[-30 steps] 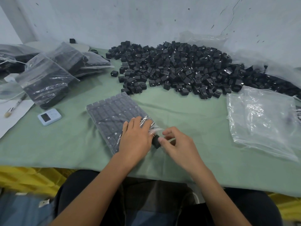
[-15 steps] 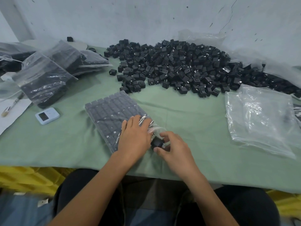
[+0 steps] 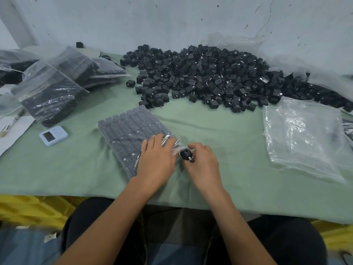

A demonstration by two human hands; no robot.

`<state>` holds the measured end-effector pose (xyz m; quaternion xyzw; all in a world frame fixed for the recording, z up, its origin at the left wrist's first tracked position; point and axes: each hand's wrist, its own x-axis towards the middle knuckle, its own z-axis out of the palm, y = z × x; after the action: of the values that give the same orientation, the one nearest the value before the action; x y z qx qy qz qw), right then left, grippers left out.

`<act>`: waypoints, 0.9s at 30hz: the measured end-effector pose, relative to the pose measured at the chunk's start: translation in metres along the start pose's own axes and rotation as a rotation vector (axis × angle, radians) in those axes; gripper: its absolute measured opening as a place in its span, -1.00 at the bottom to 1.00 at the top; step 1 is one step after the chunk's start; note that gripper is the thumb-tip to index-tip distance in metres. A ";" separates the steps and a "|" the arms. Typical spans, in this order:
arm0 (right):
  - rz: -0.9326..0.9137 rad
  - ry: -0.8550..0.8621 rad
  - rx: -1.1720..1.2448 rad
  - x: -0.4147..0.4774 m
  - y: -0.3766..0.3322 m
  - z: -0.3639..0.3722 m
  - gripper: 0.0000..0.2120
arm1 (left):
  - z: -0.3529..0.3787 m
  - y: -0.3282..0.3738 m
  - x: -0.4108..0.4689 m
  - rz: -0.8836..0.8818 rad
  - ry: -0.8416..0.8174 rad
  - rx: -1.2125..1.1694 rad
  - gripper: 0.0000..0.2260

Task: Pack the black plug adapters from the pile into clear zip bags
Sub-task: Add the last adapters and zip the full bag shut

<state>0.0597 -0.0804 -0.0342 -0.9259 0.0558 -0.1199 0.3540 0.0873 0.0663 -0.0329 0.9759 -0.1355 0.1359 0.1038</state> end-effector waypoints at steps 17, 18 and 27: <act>-0.115 -0.315 0.229 0.021 0.030 -0.016 -0.84 | -0.001 0.001 0.000 -0.002 -0.013 0.001 -0.65; -0.120 -0.319 0.234 0.021 0.030 -0.017 -0.84 | -0.001 0.001 0.000 -0.004 -0.017 -0.001 -0.65; -0.244 -0.196 0.100 0.007 0.030 -0.010 -0.81 | -0.003 0.003 0.001 -0.002 -0.025 0.024 -0.68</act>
<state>0.0631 -0.1101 -0.0458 -0.9143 -0.0980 -0.0740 0.3859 0.0869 0.0636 -0.0287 0.9789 -0.1343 0.1250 0.0905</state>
